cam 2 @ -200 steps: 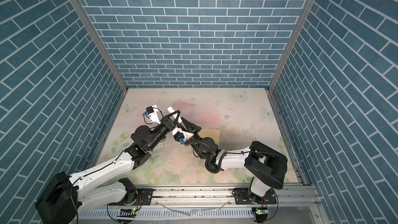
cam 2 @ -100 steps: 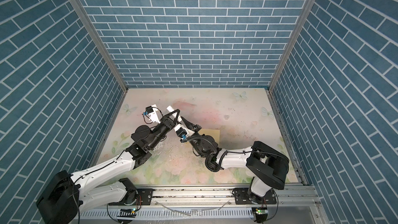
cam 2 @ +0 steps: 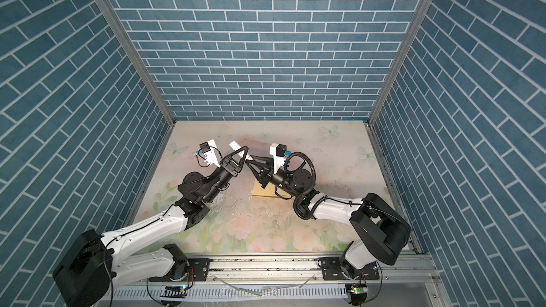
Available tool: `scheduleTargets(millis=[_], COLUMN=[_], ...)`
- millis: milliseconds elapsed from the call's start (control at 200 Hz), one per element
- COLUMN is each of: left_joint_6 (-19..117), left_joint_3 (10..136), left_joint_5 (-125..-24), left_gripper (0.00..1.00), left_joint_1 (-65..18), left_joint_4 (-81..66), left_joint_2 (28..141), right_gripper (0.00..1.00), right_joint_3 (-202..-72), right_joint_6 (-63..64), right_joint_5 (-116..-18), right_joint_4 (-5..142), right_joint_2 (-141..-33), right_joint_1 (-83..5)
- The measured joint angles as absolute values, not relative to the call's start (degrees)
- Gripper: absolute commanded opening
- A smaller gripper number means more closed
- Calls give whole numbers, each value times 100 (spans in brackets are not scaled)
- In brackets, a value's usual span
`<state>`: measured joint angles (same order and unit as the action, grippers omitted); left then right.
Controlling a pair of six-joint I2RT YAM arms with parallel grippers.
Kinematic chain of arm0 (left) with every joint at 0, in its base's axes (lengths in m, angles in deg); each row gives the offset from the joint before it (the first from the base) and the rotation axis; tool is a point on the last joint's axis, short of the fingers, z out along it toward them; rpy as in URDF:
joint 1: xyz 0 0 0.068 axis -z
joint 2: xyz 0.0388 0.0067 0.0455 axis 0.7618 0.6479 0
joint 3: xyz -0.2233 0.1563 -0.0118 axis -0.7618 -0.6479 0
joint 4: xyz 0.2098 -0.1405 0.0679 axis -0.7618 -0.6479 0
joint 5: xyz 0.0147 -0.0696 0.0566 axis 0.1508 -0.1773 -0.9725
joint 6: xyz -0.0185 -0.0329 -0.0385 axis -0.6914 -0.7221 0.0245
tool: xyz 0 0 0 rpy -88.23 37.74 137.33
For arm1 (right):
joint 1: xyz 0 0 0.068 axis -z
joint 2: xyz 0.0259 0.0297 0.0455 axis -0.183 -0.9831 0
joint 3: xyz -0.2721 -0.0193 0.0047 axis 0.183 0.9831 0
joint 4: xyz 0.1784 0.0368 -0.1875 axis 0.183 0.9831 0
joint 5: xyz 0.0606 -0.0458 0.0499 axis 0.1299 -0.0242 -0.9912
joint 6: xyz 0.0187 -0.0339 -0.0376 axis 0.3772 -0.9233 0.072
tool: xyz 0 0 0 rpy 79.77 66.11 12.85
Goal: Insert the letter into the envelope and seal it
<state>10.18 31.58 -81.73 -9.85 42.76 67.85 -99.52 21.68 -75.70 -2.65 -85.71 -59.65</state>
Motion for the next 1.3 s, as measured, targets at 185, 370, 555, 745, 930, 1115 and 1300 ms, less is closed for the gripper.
scheduleTargets(millis=[185,370,555,745,930,1115,1300], left_joint_6=[1057,1039,989,875,810,753,716], left_joint_3=[3158,3168,3177,3332,3459,3459,3459], left_joint_5=[-8164,-8153,-8155,-8151,-8140,-8136,-8145], left_gripper=[0,0,0,0,0,0,0], left_joint_1=[-985,-985,-985,-985,-985,-985,-994], left_joint_4=[4284,4262,3843,3266,2944,2844,2809], left_joint_2=[6789,6787,6752,6726,6684,6682,6686], right_gripper=[4,37,57,64,63,56,47], right_joint_3=[-9987,-9971,-9799,-9613,-9401,-9401,-9458], right_joint_6=[3086,2891,778,-2370,-4398,-5524,-6227], right_joint_5=[-7951,-7964,-6829,-5726,-5017,-4447,-3964], right_joint_4=[-460,-394,386,764,919,716,401], right_joint_2=[-8689,-8617,-7517,-6960,-7426,-7865,-8289], right_joint_1=[-5823,-5799,-5711,-6653,-7119,-7396,-7556])
